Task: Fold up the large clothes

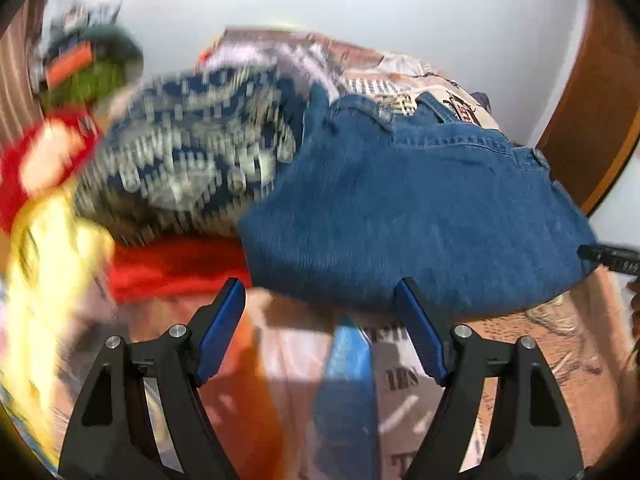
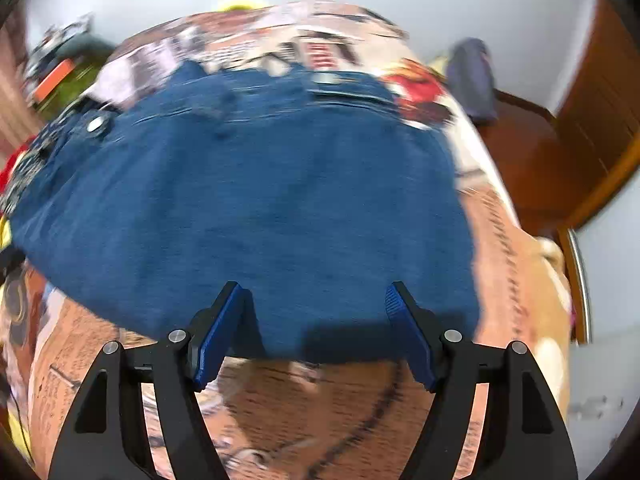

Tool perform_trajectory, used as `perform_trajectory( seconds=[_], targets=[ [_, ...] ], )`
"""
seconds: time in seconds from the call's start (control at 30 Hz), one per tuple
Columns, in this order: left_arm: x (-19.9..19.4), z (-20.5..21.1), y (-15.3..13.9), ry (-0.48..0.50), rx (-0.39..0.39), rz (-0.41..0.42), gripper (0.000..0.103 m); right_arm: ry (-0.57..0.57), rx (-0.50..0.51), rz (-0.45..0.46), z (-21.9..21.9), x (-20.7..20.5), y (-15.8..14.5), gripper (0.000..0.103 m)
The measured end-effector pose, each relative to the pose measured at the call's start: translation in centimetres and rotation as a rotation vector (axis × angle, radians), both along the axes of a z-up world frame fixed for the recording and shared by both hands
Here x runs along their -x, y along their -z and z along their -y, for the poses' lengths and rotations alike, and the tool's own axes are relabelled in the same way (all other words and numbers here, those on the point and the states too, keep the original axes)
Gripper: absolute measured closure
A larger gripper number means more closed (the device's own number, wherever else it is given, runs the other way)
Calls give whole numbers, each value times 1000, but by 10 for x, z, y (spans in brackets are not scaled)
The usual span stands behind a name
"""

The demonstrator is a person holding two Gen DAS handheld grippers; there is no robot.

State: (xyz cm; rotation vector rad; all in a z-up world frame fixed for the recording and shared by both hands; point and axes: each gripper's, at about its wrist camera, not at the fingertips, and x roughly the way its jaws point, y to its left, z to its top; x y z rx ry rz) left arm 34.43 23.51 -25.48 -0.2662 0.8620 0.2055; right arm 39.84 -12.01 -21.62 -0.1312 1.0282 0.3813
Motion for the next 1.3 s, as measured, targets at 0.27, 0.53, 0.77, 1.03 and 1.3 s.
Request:
perform_trajectory(
  seconds=[0.27, 0.53, 0.77, 1.03, 1.3],
  targets=[
    [-15, -12, 26, 39, 428, 17, 26, 116, -67, -44, 38, 12, 1, 33],
    [-47, -23, 47, -41, 646, 59, 26, 132, -118, -71, 44, 12, 0, 33],
    [-64, -29, 57, -169, 728, 50, 45, 122, -151, -83, 32, 6, -8, 33],
    [-57, 37, -27, -103, 336, 112, 77, 68, -143, -79, 11, 20, -22, 33],
    [-27, 89, -136, 30, 98, 374, 80, -46, -111, -42, -37, 29, -54, 33]
  ],
)
